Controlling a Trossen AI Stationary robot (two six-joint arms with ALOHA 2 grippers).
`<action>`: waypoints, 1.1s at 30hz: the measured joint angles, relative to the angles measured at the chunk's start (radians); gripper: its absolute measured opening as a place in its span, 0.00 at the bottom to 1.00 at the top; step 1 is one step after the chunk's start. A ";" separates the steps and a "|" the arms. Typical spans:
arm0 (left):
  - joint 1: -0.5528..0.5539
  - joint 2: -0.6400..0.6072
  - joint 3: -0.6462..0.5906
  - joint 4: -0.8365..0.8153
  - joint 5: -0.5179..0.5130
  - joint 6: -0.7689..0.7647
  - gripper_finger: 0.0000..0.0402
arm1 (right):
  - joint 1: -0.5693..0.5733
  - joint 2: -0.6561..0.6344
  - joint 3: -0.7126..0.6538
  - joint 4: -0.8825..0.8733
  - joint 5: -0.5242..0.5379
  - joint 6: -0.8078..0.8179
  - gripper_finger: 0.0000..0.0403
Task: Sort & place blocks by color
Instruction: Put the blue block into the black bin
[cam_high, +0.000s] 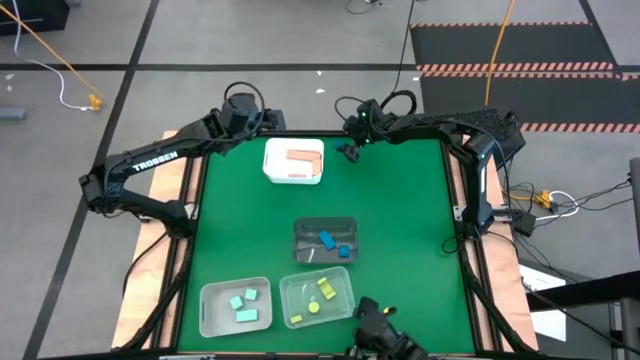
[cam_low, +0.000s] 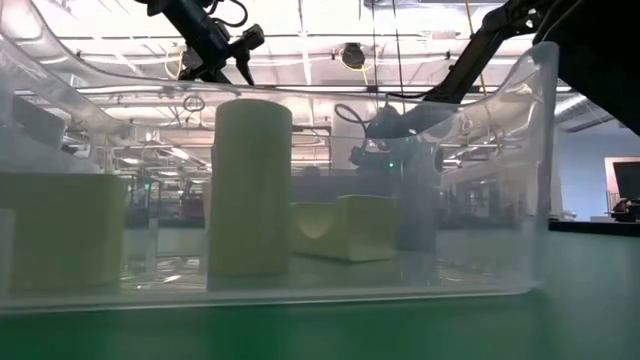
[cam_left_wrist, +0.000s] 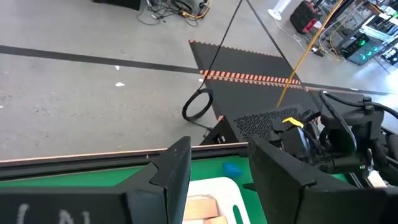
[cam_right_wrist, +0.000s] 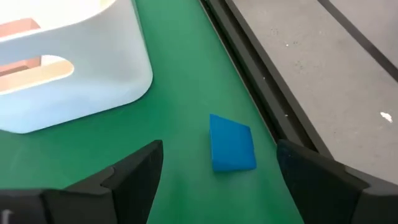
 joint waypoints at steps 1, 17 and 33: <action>0.000 0.000 0.000 0.000 0.000 0.002 0.40 | 0.004 0.000 0.000 -0.001 0.006 -0.006 0.75; 0.000 0.000 0.000 0.002 0.000 -0.013 0.40 | 0.059 0.039 0.047 -0.064 0.184 -0.051 0.75; -0.014 0.000 0.000 0.002 0.000 -0.028 0.40 | 0.067 0.116 0.172 -0.222 0.184 -0.064 0.25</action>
